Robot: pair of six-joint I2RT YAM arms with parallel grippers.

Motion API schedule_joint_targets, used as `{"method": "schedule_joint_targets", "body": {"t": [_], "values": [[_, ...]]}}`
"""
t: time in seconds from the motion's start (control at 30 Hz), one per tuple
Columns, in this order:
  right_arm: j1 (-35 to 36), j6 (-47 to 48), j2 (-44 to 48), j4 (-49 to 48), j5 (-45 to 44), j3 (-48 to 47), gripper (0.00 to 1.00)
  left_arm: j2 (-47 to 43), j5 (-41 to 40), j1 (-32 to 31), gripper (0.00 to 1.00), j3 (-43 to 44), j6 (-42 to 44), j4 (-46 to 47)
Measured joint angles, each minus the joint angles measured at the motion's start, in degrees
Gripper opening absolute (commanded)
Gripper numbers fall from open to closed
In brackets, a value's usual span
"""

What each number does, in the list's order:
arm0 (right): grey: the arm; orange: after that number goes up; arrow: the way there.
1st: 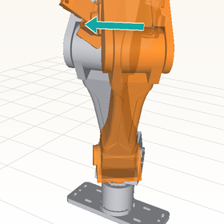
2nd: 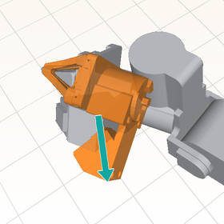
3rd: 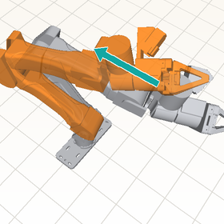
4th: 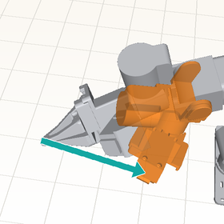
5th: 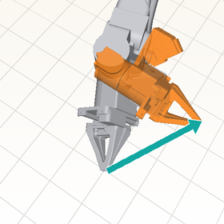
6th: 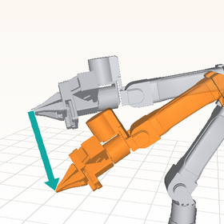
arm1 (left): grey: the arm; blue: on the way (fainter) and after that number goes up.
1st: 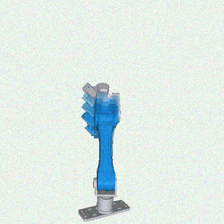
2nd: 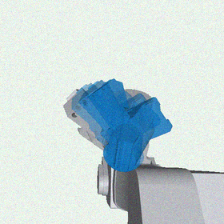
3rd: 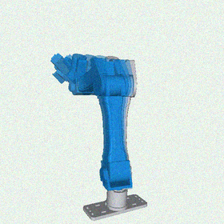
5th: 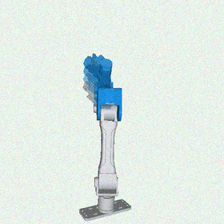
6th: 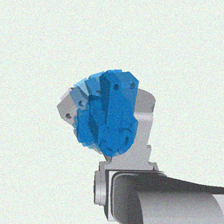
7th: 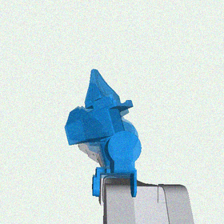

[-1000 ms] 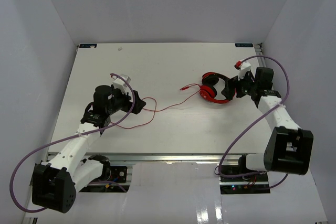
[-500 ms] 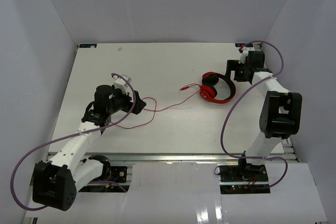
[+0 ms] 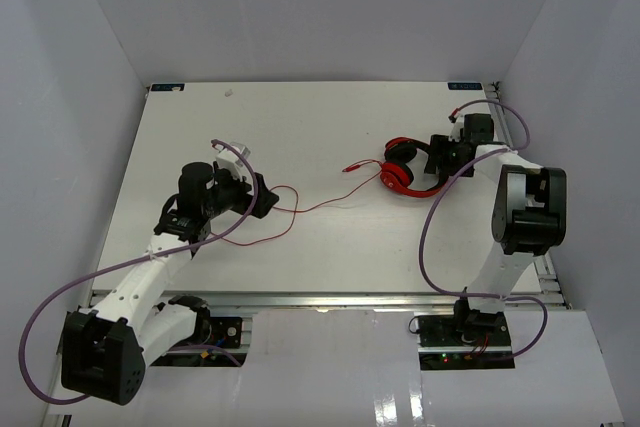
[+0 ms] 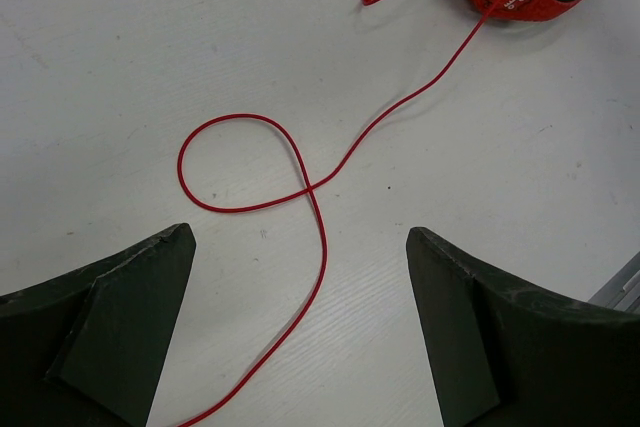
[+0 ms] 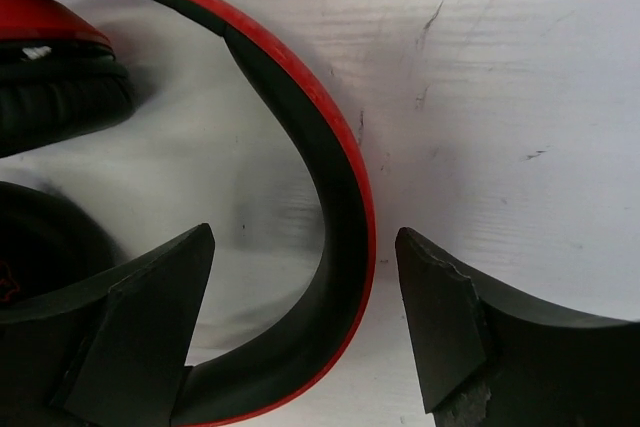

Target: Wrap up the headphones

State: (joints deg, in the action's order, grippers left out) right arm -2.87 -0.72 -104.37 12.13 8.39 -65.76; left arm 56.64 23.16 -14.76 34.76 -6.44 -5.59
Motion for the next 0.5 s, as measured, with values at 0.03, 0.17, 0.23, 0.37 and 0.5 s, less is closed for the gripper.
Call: {"method": "schedule_joint_targets", "body": {"t": [0.03,0.17,0.23,0.37,0.5], "values": [[0.01,0.12,-0.74,0.06,0.18,0.00,0.76,-0.21,0.01,0.00,0.98,0.00,-0.01,0.01],[0.00,1.21,-1.97,0.16,0.09,-0.41,0.64,-0.35,0.25,0.00,0.98,0.00,0.00,-0.01],[0.00,1.43,-2.38,0.19,-0.30,-0.66,0.52,-0.37,0.33,0.00,0.98,0.00,0.00,-0.01],[-0.04,1.89,-3.62,0.31,-1.52,-1.87,0.41,-0.37,0.44,0.00,0.98,0.00,-0.01,-0.01],[-0.11,2.33,-3.90,0.25,-2.63,-2.10,0.25,-0.45,0.49,0.00,0.98,0.00,0.00,-0.01]]}}
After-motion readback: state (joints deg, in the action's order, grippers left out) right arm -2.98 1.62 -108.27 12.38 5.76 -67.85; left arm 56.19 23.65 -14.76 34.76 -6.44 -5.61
